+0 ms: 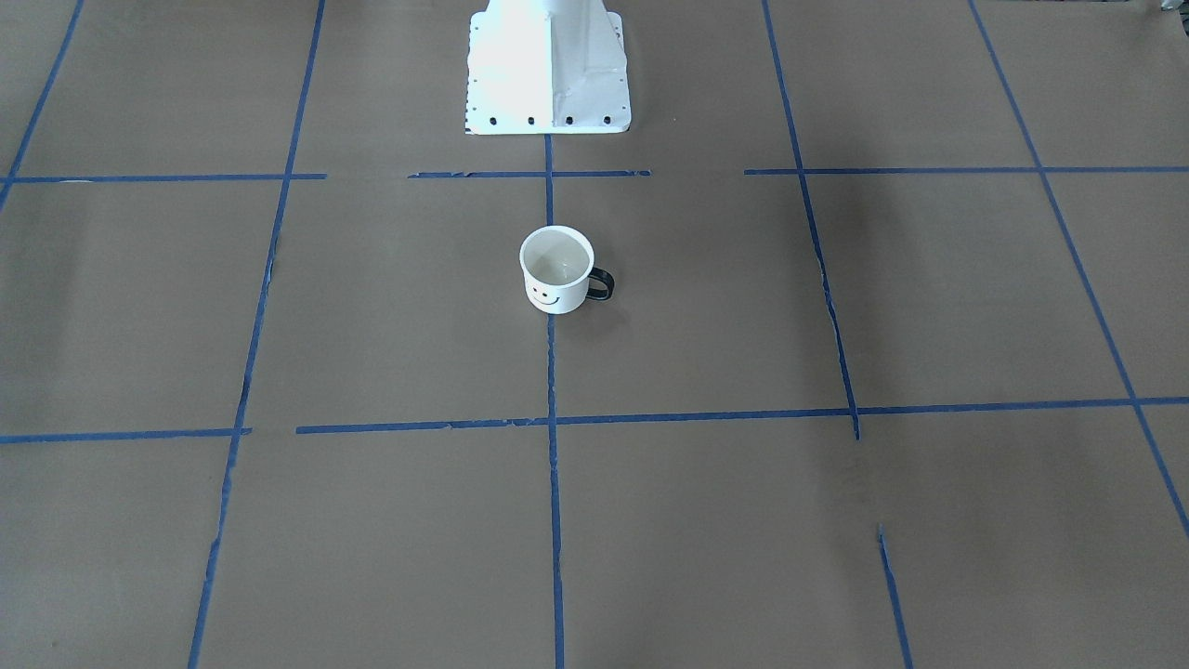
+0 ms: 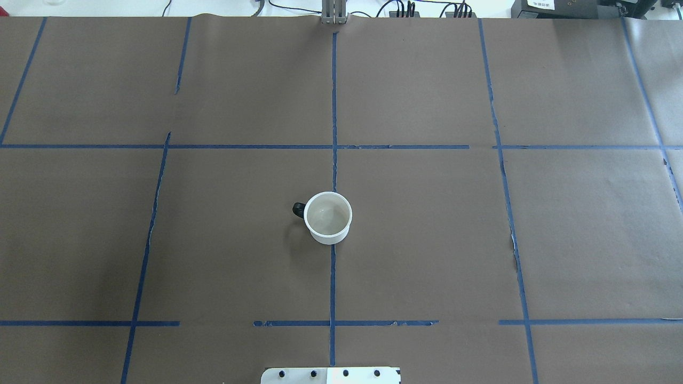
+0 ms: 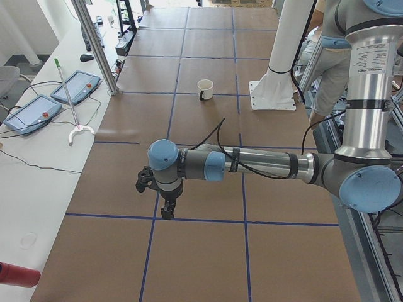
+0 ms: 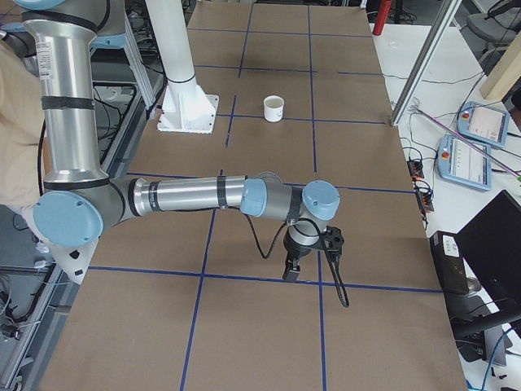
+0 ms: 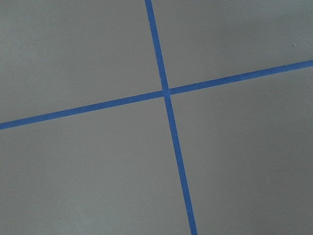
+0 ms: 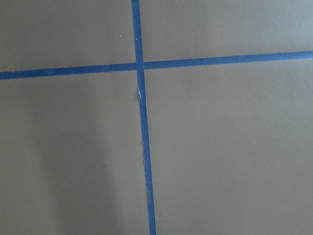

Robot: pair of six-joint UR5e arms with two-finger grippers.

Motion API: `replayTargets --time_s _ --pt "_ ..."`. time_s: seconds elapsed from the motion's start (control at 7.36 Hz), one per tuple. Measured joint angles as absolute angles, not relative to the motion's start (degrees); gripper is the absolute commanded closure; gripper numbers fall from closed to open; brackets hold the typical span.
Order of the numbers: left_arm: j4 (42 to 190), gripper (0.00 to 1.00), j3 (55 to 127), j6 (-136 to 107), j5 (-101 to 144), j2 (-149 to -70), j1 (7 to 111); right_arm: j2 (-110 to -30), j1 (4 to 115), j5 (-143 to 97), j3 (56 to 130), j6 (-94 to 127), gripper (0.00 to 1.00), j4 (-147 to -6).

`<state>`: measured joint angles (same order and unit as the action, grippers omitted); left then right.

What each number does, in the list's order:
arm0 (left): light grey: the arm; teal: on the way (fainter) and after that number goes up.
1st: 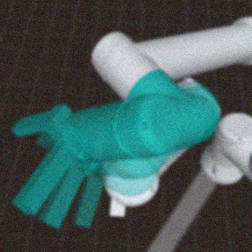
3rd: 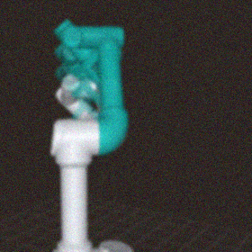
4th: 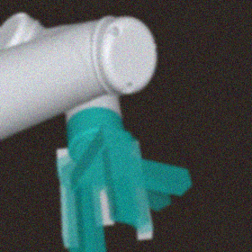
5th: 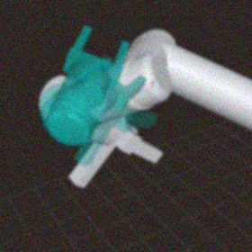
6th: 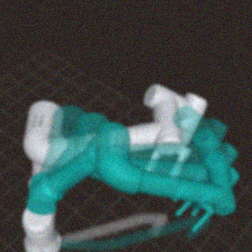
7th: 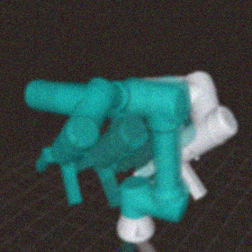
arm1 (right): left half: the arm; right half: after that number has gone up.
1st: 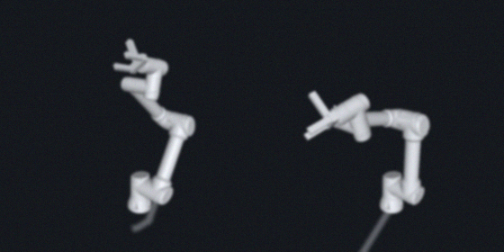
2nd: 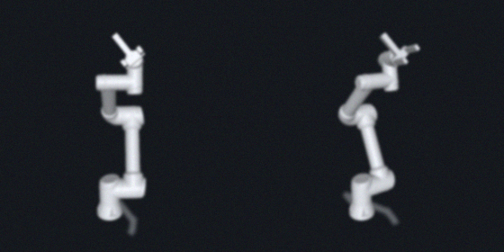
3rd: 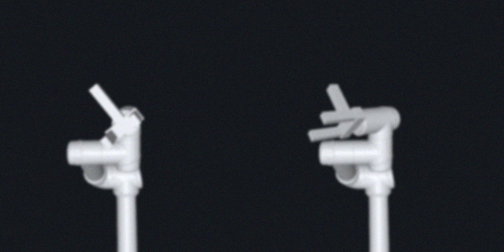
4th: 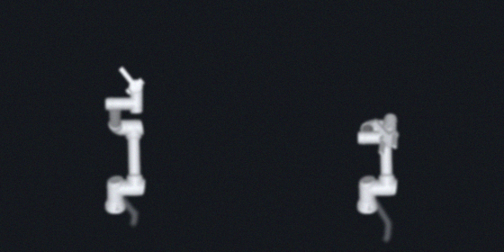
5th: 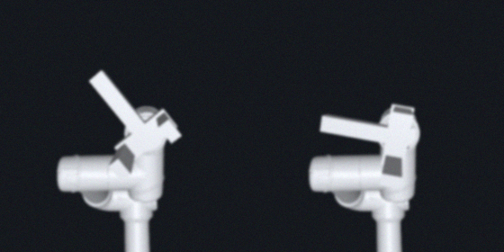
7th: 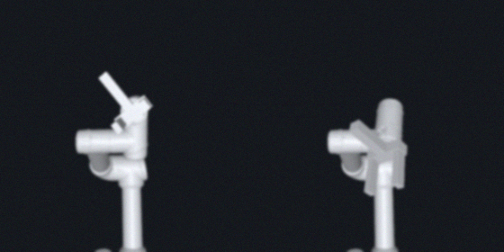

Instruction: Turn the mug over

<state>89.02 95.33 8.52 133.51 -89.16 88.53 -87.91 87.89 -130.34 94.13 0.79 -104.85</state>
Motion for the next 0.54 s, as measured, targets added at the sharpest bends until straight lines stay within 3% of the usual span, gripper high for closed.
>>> replayTargets --time_s 0.54 --pt "89.79 0.0 95.25 8.53 133.49 -89.12 88.53 -87.92 87.89 -130.34 94.13 0.79 0.0 -104.85"
